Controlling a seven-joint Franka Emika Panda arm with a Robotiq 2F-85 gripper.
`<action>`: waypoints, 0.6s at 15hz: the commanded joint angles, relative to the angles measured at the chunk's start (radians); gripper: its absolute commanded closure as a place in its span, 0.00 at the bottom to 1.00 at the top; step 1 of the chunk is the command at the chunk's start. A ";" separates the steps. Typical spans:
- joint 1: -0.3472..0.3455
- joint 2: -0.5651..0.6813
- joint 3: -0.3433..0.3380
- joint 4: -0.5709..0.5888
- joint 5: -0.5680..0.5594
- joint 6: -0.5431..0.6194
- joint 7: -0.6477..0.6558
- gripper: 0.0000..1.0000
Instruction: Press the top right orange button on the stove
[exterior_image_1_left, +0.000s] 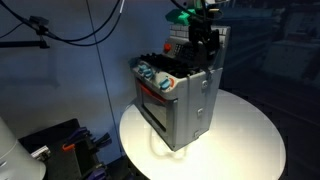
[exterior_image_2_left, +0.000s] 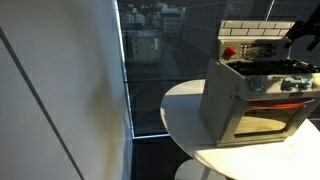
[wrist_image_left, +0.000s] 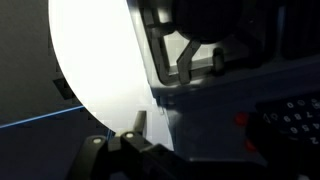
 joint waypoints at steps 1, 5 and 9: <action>-0.005 0.036 0.002 0.057 0.027 -0.014 -0.027 0.00; -0.005 0.054 0.005 0.078 0.030 -0.015 -0.028 0.00; -0.005 0.067 0.009 0.093 0.035 -0.019 -0.030 0.00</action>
